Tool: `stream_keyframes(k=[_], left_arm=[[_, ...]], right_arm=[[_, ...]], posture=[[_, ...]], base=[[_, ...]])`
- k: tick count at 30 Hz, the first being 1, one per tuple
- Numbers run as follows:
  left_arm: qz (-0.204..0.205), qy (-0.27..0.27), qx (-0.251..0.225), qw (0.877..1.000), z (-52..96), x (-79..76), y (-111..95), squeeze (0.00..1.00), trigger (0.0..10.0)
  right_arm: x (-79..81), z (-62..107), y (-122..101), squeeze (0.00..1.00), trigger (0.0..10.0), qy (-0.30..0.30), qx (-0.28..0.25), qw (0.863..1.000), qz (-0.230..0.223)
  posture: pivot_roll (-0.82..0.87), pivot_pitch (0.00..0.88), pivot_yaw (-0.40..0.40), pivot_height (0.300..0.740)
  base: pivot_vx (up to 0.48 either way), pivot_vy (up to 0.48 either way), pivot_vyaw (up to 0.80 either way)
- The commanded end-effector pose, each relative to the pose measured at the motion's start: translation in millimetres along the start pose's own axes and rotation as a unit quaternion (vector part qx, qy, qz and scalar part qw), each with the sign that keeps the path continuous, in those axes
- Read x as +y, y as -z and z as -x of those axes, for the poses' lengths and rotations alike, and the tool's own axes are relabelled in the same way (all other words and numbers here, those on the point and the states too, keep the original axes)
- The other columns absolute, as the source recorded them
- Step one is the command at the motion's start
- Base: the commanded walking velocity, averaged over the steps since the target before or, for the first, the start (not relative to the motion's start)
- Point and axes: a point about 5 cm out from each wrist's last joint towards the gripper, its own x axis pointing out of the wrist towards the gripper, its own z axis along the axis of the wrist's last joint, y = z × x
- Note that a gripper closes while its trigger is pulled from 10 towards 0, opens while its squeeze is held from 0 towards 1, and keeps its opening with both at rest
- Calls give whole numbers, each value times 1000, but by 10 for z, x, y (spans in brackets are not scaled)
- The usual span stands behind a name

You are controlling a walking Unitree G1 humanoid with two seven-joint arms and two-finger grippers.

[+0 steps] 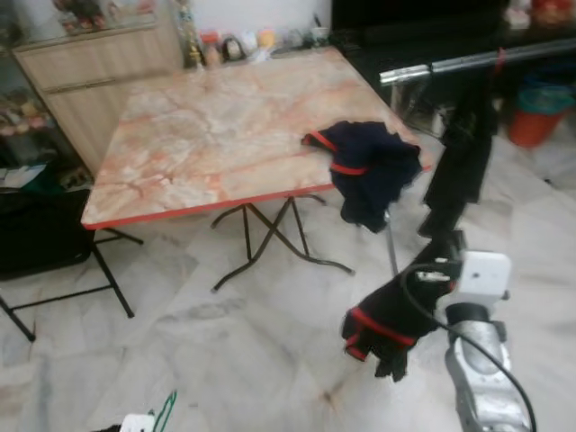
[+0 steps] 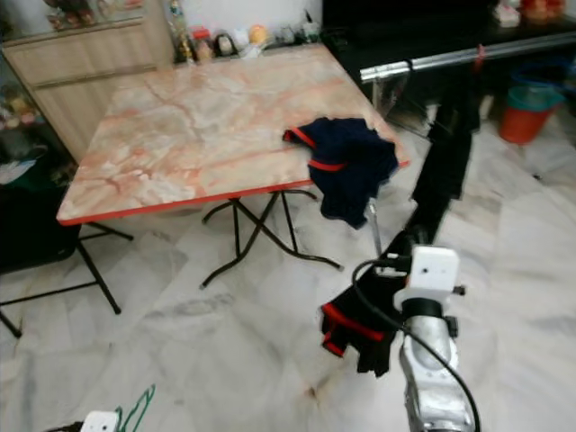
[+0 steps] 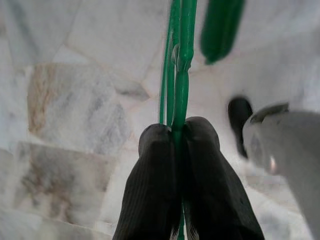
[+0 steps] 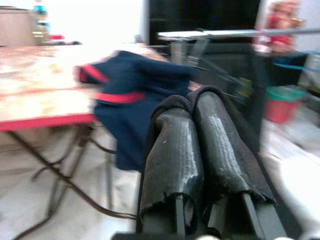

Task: Hang hanger

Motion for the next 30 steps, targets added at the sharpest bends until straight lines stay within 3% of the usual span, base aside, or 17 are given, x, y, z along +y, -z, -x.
stream_keyframes(k=[1,12,30], left_arm=[[-4,-12,21,1000,32,97,127,0,10000],[-4,-17,26,1000,43,144,156,0,10000],[-15,-11,24,1000,28,54,139,0,10000]], right_arm=[[138,-32,-116,0,10000,-21,-27,999,-9],[132,-29,-144,0,10000,-22,-32,999,-12],[188,-98,-329,0,10000,-41,-63,997,1]], posture=[[-191,0,50,740],[-192,0,49,740],[-195,0,50,740]], base=[[360,0,0],[326,0,0],[0,0,0]])
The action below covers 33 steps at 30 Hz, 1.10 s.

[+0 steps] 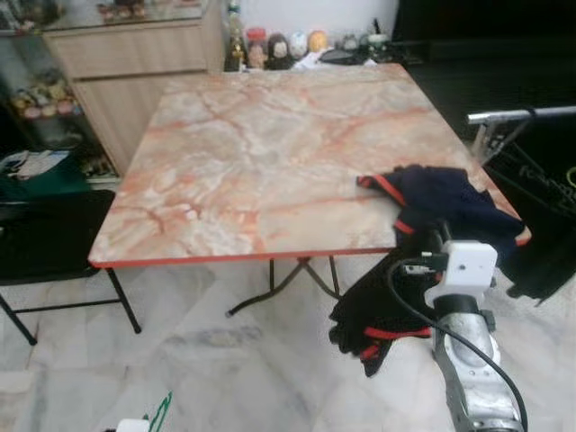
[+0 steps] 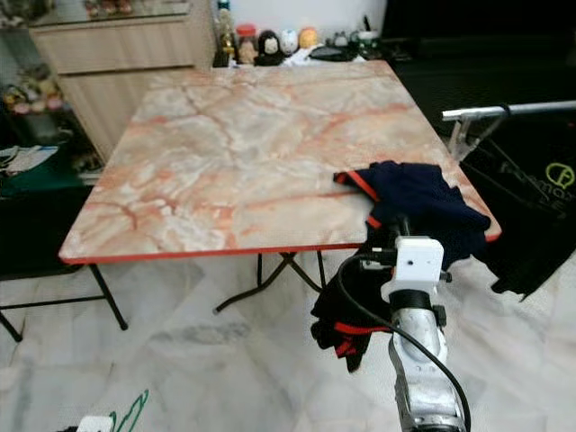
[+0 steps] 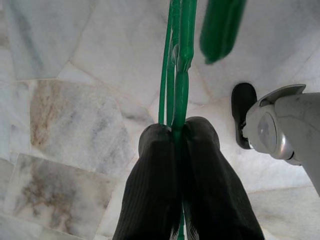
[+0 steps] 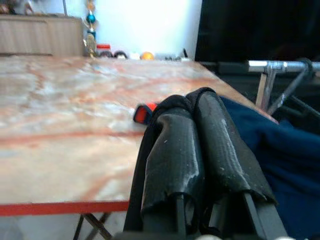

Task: Hang hanger

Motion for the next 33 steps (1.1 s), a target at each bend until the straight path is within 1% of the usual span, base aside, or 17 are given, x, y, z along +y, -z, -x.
stream_keyframes(k=[1,4,5,8,12,16,17,18,29,31,33], left_arm=[[-9,-3,7,1000,7,15,40,0,10000],[-10,-1,5,1000,5,5,32,0,10000],[-10,0,2,1000,3,-7,20,0,10000],[-10,1,-2,1000,1,-14,8,0,10000],[-12,1,-7,1000,0,-10,-11,0,10000],[-12,0,-9,1000,-1,-5,-23,0,10000],[-12,0,-9,1000,-1,-5,-23,0,10000],[-13,0,-11,1000,-2,-2,-28,0,10000],[-16,5,-14,1000,2,-13,-19,0,10000],[-20,8,-13,1000,7,4,-4,0,10000],[-20,2,-4,1000,21,57,52,0,10000]], right_arm=[[-3,-66,-162,0,10000,-2,-32,999,0],[0,-121,-241,0,10000,-4,-46,999,2],[7,-162,-312,0,10000,-4,-57,998,0],[31,-207,-402,0,10000,-7,-71,997,-1],[56,-300,-629,0,10000,-6,-109,994,-1],[56,-356,-802,0,10000,-6,-137,991,-1],[56,-356,-802,0,10000,-6,-137,991,-1],[53,-376,-867,0,10000,-5,-147,989,-3],[125,-398,-1015,0,10000,-20,-164,986,-5],[128,-400,-1056,0,10000,-22,-169,985,-4],[126,-406,-1097,0,10000,-23,-174,984,-4]], posture=[[-196,0,50,740],[-196,0,50,740],[-190,0,54,740],[-192,0,57,740],[-194,0,64,740],[-193,0,67,740],[-193,0,67,740],[-193,0,67,740],[-197,0,66,740],[-195,0,64,740],[-195,0,64,740]], base=[[0,0,0],[0,0,0],[0,0,0],[0,0,0],[0,0,0],[0,0,0],[0,0,0],[0,0,0],[0,0,0],[0,0,0],[0,0,0]])
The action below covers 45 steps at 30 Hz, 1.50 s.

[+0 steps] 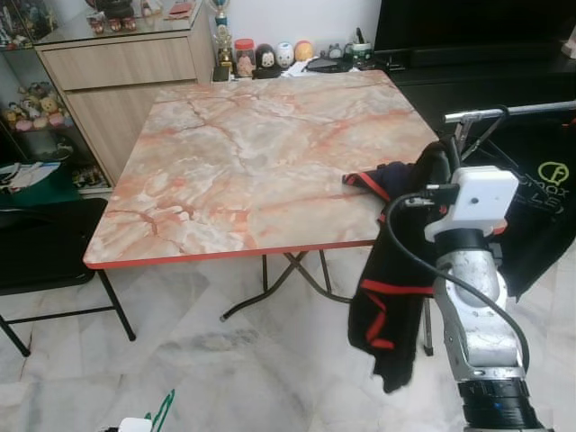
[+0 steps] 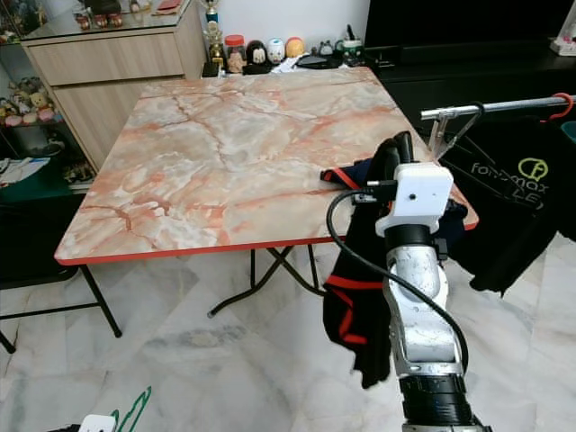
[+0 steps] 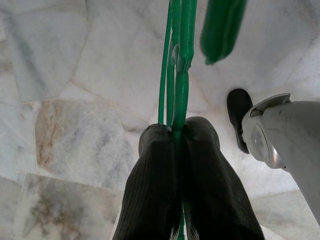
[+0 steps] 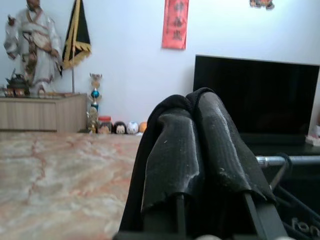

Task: Hang hanger

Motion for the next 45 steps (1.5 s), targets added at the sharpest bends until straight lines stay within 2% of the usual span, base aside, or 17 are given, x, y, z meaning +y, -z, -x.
stream_keyframes(k=[1,6,12,32,45], left_arm=[[-8,-3,12,1000,22,62,79,0,10000],[-10,-12,34,999,57,112,214,0,10000],[-6,-5,38,999,63,54,262,0,10000],[-5,0,31,999,44,8,207,0,10000],[-4,6,35,999,46,-37,235,0,10000]], right_arm=[[19,-64,-187,0,10000,-5,-37,999,0],[17,-91,-250,0,10000,-5,-44,999,0],[31,-138,-344,0,10000,-10,-57,998,-1],[64,-205,-419,0,10000,-19,-67,998,-2],[67,-229,-466,0,10000,-19,-75,997,-2]], posture=[[-195,0,64,740],[-191,0,61,740],[-195,0,55,740],[-196,0,57,740],[-196,0,55,740]], base=[[0,0,0],[0,0,0],[0,0,0],[12,0,0],[262,0,0]])
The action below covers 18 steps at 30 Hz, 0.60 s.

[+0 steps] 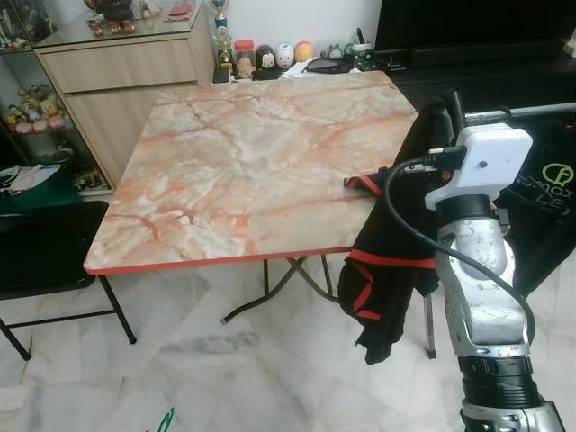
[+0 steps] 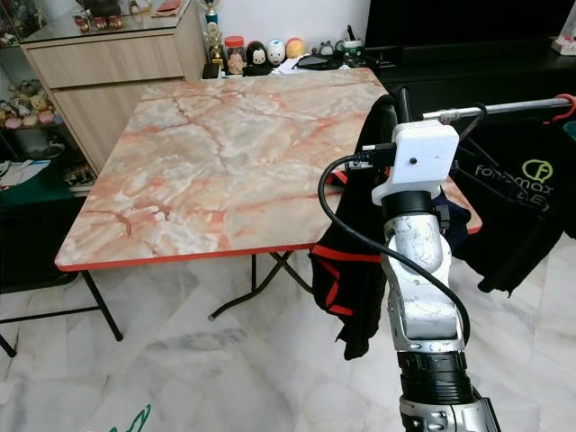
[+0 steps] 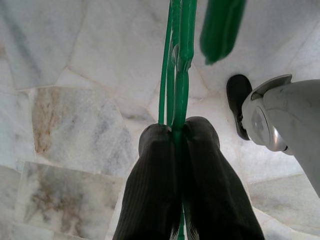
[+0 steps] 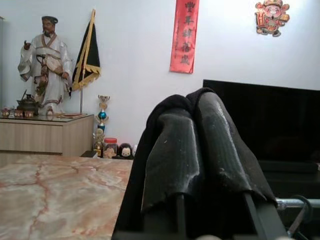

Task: Hang hanger

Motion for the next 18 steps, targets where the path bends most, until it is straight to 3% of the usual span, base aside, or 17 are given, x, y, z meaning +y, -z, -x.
stream_keyframes(k=[1,18], left_arm=[[-6,2,8,1000,6,-1,39,0,10000],[-5,1,8,1000,9,11,48,0,10000]], right_arm=[[22,-68,-164,0,10000,-5,-32,999,-2],[63,-98,-206,0,10000,-14,-41,999,-5]], posture=[[-196,0,55,740],[-197,0,54,740]], base=[[266,0,0],[296,0,0]])
